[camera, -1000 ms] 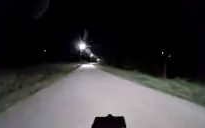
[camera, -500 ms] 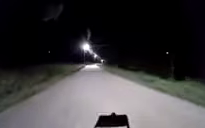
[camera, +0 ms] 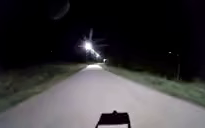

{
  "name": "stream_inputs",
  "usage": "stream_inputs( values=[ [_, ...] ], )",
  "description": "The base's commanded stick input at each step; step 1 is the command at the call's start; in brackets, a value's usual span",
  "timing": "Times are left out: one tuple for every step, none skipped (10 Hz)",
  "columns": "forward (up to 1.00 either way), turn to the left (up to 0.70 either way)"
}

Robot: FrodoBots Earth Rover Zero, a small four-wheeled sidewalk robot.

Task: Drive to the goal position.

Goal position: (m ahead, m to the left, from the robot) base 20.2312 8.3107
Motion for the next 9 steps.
stream_inputs(
  values=[
    [0.70, 0.00],
    [0.70, 0.00],
    [0.70, 0.03],
    [0.70, 0.10],
    [0.70, 0.13],
    [0.70, 0.14],
    [0.70, 0.14],
    [0.70, 0.14],
    [0.70, 0.14]
  ],
)
